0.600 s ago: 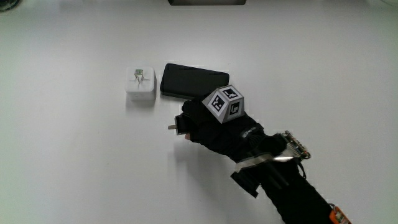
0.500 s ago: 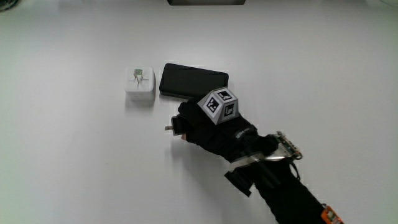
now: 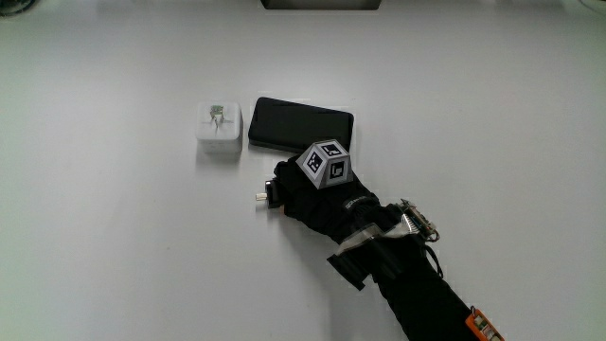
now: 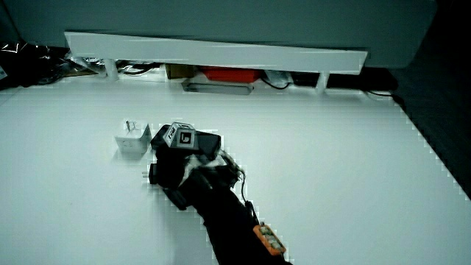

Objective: Place charger

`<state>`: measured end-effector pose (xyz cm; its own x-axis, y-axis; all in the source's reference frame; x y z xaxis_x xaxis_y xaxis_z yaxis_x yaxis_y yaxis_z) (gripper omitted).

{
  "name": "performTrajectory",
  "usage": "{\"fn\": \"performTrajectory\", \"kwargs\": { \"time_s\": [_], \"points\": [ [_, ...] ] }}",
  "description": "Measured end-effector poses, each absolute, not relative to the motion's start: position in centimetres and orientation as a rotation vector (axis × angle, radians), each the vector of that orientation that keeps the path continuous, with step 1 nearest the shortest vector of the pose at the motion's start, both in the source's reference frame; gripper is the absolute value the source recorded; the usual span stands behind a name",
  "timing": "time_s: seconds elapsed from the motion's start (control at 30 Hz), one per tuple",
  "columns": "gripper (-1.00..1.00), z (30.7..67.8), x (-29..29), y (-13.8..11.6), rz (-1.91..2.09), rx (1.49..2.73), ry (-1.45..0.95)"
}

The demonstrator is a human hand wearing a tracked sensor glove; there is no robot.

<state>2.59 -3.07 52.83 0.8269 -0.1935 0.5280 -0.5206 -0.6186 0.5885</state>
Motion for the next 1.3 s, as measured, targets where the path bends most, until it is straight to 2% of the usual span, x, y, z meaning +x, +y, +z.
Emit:
{"fn": "performTrajectory", "kwargs": {
  "time_s": [0.37, 0.8, 1.0, 1.03, 1.17, 1.2, 1.3],
  "points": [
    [0.0, 53.2, 2.3, -3.1, 0.529, 2.186, -0.509],
    [-0.68, 53.0, 3.1, -2.7, 0.584, 2.224, -0.536],
    [-1.0, 51.1, 4.3, -2.2, 0.594, 2.211, -0.59],
    [-1.0, 51.4, 4.6, -2.0, 0.586, 2.211, -0.594],
    [-1.0, 48.5, 4.9, -0.9, 0.523, 2.16, -0.646],
    [-1.0, 49.1, 5.2, -0.4, 0.476, 2.176, -0.647],
    [-1.0, 47.4, 5.6, 0.6, 0.456, 2.135, -0.673]
  ]
}}
